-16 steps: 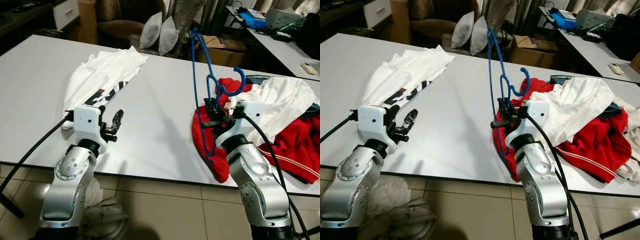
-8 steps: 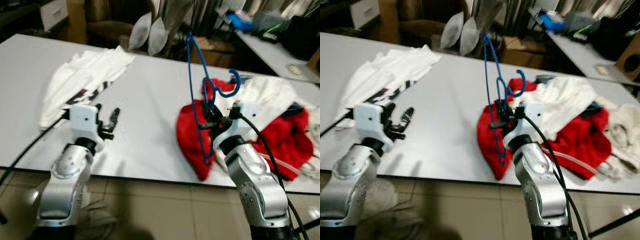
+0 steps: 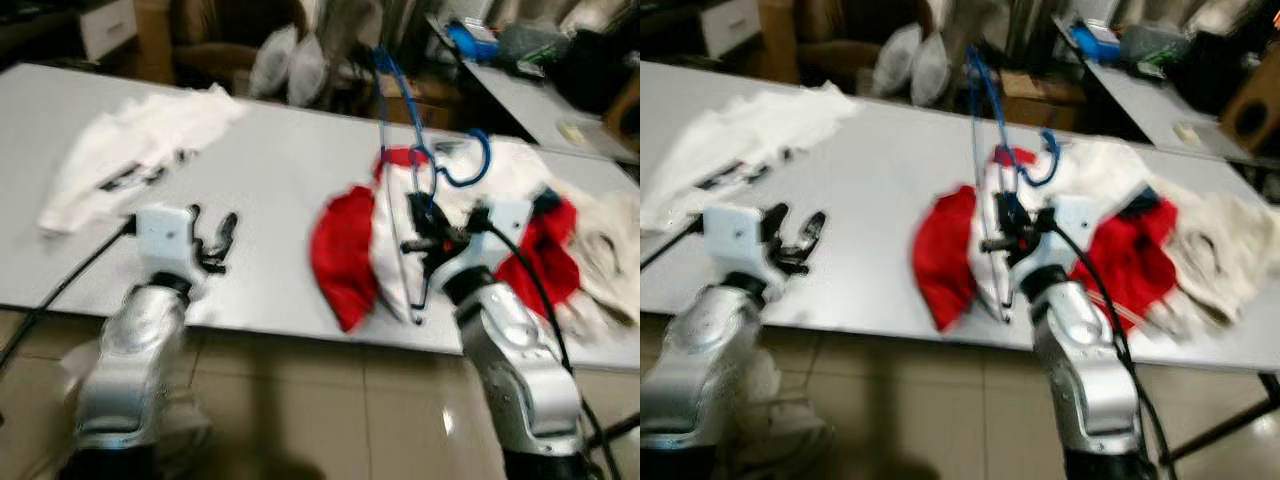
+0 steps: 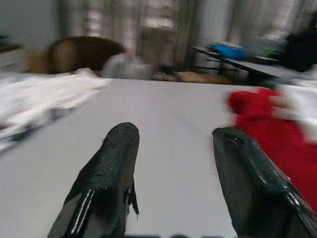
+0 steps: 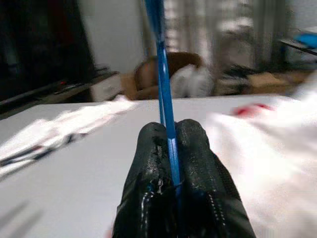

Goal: Hang hanger

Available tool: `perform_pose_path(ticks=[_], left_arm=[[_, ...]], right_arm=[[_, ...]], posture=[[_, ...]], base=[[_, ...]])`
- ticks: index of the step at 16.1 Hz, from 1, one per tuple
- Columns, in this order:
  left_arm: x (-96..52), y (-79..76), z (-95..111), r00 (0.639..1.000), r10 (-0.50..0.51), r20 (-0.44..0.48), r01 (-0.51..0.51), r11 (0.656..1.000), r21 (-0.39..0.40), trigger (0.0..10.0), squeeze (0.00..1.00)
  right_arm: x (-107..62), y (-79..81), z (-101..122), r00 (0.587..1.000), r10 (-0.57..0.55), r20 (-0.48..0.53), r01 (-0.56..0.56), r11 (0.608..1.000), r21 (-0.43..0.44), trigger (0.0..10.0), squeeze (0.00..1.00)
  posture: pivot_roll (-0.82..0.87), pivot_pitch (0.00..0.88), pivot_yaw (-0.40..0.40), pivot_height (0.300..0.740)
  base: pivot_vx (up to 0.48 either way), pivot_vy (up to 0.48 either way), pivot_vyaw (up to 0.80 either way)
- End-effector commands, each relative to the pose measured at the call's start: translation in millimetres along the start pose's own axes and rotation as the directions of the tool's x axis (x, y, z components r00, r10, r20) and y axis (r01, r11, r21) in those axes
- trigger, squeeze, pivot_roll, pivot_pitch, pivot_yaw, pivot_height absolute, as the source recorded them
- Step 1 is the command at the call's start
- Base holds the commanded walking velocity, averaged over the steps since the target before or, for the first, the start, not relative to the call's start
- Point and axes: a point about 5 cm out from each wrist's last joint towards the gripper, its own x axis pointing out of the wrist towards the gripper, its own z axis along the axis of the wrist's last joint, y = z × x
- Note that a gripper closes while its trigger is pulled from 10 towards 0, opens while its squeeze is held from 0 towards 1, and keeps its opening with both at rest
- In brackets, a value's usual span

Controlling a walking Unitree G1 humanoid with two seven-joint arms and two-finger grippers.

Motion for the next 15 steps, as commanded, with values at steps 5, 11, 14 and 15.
perform_pose_path(ticks=[5, 11, 14, 15], left_arm=[[7.8, -2.6, 10, 0.999, -0.044, 0.025, 0.044, 0.999, -0.004, 10.0, 0.33], [5.2, 1.7, -1, 1.0, 0.006, -0.017, -0.008, 0.996, -0.092, 10.0, 0.32], [2.3, 3.3, -6, 0.999, 0.026, -0.031, -0.028, 0.998, -0.052, 10.0, 0.32], [1.6, 3.5, -7, 0.999, 0.03, -0.038, -0.031, 0.999, -0.033, 10.0, 0.32]], right_arm=[[-11.1, -10.7, 7, 0.997, -0.072, 0.043, 0.072, 0.997, -0.018, 10.0, 0.0], [-14.0, -17.8, 0, 0.996, -0.093, -0.002, 0.093, 0.995, -0.03, 10.0, 0.0], [-16.4, -21.6, -2, 0.994, -0.104, -0.017, 0.103, 0.994, -0.045, 10.0, 0.0], [-17.2, -22.7, -3, 0.994, -0.108, -0.02, 0.107, 0.993, -0.049, 10.0, 0.0]], posture=[[-0.07, 0.0, -0.06, 0.74], [-0.07, 0.0, -0.08, 0.74], [-0.08, 0.0, -0.084, 0.74], [-0.08, 0.0, -0.084, 0.74]], base=[[0.0, -0.285, 0.0], [0.0, 0.151, -0.13], [0.0, 0.32, 0.0], [0.0, 0.0, 0.0]])
